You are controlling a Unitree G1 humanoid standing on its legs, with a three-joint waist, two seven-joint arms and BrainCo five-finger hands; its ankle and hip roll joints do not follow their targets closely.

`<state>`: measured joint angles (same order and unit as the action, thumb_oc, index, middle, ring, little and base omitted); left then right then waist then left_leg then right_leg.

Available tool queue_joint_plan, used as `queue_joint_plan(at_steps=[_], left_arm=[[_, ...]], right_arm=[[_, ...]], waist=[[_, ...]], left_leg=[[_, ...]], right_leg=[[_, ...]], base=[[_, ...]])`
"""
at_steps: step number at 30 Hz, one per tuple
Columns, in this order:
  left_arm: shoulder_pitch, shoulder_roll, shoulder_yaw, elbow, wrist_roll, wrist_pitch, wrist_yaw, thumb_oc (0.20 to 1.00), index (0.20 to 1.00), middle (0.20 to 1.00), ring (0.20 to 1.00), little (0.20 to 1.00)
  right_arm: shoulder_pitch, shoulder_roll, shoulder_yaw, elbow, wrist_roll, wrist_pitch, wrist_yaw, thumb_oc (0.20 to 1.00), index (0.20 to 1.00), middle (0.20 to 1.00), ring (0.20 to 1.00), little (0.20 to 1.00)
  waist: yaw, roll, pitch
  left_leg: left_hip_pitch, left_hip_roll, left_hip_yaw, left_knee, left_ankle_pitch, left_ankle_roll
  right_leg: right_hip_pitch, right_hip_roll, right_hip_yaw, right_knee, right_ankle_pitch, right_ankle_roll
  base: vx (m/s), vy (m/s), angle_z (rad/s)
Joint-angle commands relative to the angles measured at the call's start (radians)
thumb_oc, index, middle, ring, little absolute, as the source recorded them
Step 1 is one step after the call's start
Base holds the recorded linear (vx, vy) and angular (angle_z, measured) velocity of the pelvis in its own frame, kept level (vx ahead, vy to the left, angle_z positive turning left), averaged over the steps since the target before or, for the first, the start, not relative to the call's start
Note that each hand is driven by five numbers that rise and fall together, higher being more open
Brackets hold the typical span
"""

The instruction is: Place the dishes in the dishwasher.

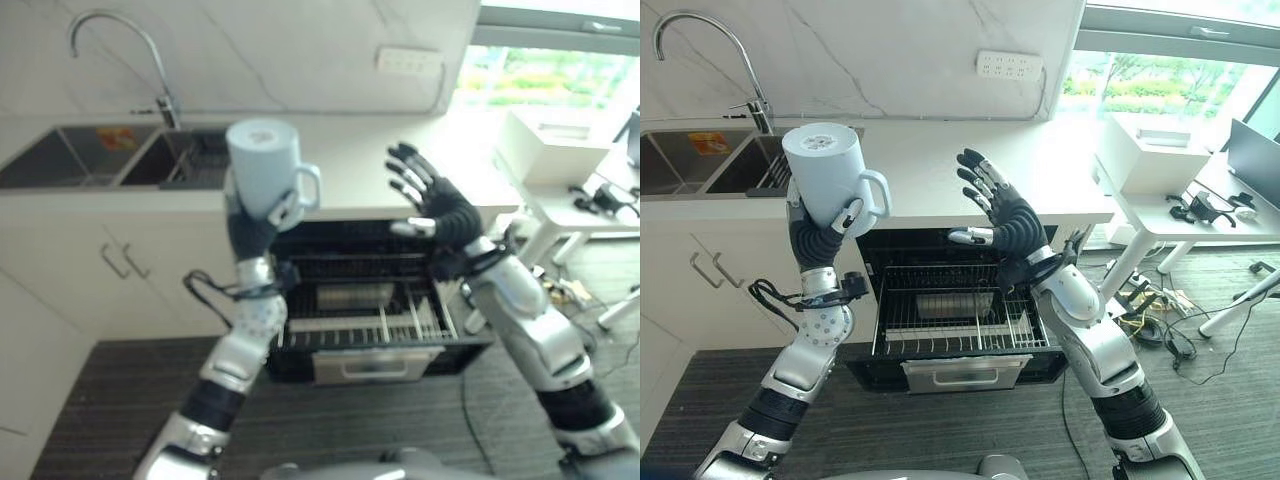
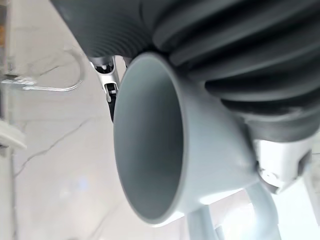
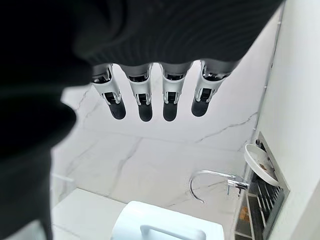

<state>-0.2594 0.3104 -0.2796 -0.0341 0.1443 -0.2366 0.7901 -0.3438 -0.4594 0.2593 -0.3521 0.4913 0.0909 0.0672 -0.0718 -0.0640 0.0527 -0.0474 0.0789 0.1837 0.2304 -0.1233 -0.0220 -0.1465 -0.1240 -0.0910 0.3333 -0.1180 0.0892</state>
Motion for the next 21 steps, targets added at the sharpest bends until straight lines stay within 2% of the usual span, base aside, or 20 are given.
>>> queue_joint_plan(at_steps=[1, 4, 6, 10, 21], left_arm=[[-0.093, 0.034, -0.035, 0.017, 0.100, -0.049, 0.056, 0.200, 0.200, 0.200, 0.200, 0.200], [-0.111, 0.029, -0.072, 0.036, 0.147, -0.049, 0.081, 0.200, 0.200, 0.200, 0.200, 0.200], [-0.130, 0.022, -0.108, 0.061, 0.180, -0.053, 0.097, 0.200, 0.200, 0.200, 0.200, 0.200], [-0.147, 0.019, -0.150, 0.094, 0.234, -0.071, 0.121, 0.200, 0.200, 0.200, 0.200, 0.200], [-0.180, 0.006, -0.240, 0.149, 0.279, -0.085, 0.148, 0.200, 0.200, 0.200, 0.200, 0.200]], right_arm=[[-0.079, 0.022, -0.034, -0.021, 0.016, -0.013, -0.034, 1.000, 1.000, 1.000, 1.000, 1.000], [-0.118, 0.036, -0.011, -0.010, 0.025, 0.010, -0.052, 1.000, 1.000, 1.000, 1.000, 1.000], [-0.152, 0.057, 0.008, 0.007, 0.088, 0.032, -0.056, 1.000, 1.000, 1.000, 1.000, 1.000], [-0.194, 0.078, 0.022, 0.034, 0.122, 0.040, -0.080, 1.000, 1.000, 1.000, 1.000, 1.000], [-0.303, 0.129, 0.065, 0.088, 0.147, 0.068, -0.135, 1.000, 1.000, 1.000, 1.000, 1.000]], waist=[[0.019, -0.016, -0.005], [0.022, -0.018, -0.007], [0.023, -0.020, -0.010], [0.032, -0.023, -0.012], [0.046, -0.029, -0.019]], left_leg=[[-0.002, 0.048, 0.012, 0.070, -0.119, -0.023], [0.000, 0.047, 0.010, 0.070, -0.120, -0.024], [0.000, 0.048, 0.010, 0.070, -0.121, -0.023], [-0.002, 0.049, 0.006, 0.070, -0.122, -0.024], [0.001, 0.054, 0.001, 0.070, -0.122, -0.026]], right_leg=[[0.055, -0.033, -0.016, -0.033, -0.023, 0.055], [0.056, -0.032, -0.015, -0.033, -0.023, 0.054], [0.057, -0.030, -0.015, -0.033, -0.025, 0.053], [0.058, -0.030, -0.018, -0.033, -0.026, 0.053], [0.064, -0.027, -0.021, -0.033, -0.028, 0.052]], base=[[0.00, 0.000, 0.00], [0.00, 0.000, 0.00], [-0.01, -0.016, -0.02], [-0.01, -0.029, -0.02], [0.00, -0.013, 0.00]])
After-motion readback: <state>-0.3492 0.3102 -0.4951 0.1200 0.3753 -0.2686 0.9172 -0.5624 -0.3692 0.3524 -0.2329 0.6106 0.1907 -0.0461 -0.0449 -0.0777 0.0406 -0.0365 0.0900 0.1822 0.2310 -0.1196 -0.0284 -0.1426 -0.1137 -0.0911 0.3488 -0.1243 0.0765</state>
